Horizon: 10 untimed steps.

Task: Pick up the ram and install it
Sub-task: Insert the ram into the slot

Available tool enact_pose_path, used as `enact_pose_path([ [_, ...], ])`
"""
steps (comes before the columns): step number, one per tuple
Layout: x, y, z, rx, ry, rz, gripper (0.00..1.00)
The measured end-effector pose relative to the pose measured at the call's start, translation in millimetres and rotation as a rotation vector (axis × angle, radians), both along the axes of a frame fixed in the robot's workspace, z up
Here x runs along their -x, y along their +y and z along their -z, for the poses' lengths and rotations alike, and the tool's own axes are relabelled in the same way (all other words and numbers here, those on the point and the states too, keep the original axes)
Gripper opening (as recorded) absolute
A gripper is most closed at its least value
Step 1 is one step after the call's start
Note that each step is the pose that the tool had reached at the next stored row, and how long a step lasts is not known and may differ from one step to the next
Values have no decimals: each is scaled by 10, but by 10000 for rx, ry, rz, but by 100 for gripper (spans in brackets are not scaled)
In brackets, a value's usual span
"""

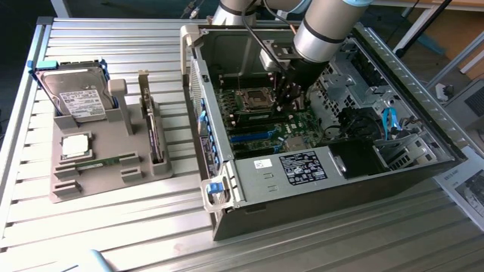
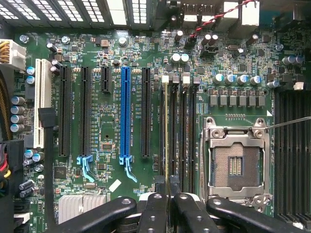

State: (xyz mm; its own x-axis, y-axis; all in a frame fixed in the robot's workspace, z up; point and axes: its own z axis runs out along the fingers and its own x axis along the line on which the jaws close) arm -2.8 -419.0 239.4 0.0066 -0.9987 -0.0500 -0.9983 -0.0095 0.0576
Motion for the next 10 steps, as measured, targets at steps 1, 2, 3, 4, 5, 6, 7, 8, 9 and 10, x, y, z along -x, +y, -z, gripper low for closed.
enact_pose_path([
  [1,0,0,0,0,0,1,12],
  [2,0,0,0,0,0,1,12],
  [3,0,0,7,-2,-1,0,12],
  [4,0,0,7,1,0,0,12],
  [5,0,0,8,2,1,0,12],
  [6,0,0,12,2,1,0,12],
  [7,0,0,13,2,1,1,12],
  [8,0,0,15,2,1,1,12],
  [9,0,0,16,1,0,1,12],
  [10,0,0,16,1,0,0,12],
])
